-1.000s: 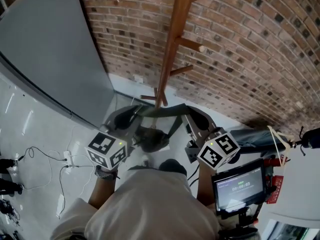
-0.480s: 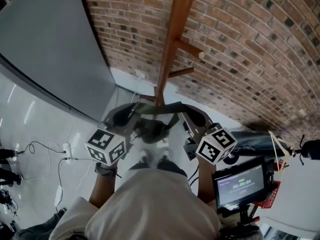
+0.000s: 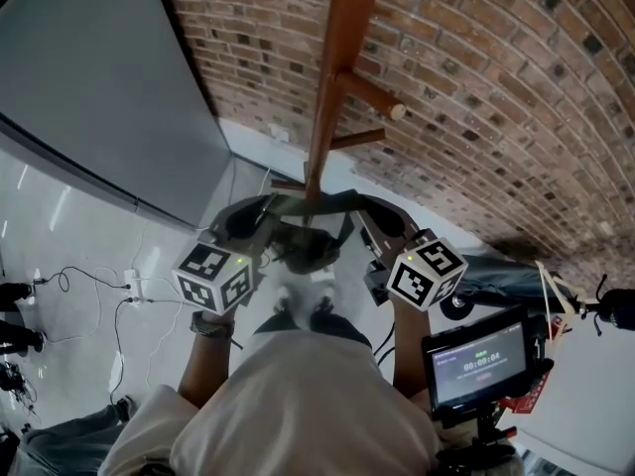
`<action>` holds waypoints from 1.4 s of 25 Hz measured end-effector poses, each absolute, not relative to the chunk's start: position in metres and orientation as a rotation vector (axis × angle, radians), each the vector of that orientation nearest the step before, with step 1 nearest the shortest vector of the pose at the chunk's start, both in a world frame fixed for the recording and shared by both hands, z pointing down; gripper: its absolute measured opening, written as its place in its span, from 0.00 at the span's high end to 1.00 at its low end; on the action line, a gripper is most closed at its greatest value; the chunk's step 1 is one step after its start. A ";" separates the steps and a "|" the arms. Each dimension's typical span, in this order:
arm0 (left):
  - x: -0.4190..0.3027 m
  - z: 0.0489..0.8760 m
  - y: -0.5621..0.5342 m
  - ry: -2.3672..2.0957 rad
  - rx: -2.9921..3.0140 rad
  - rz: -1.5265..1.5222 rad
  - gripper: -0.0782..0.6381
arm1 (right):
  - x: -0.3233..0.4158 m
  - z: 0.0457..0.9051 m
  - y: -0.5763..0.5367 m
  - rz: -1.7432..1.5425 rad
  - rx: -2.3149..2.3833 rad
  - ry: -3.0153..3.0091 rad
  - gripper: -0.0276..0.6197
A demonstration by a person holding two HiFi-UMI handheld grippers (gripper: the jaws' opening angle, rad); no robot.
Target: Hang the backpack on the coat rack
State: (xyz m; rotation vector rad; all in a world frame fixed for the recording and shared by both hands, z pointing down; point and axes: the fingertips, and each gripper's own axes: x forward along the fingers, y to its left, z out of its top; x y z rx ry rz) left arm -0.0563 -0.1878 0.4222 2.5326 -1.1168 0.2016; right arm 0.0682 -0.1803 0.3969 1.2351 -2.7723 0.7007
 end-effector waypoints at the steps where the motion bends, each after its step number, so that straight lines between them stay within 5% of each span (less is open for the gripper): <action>1: -0.055 0.425 -0.189 -1.114 2.527 0.207 0.82 | 0.069 0.400 -0.182 0.712 1.235 -2.767 0.94; 35: -0.043 0.490 -0.204 -1.054 2.400 0.341 0.81 | 0.064 0.475 -0.202 0.945 1.103 -2.629 0.94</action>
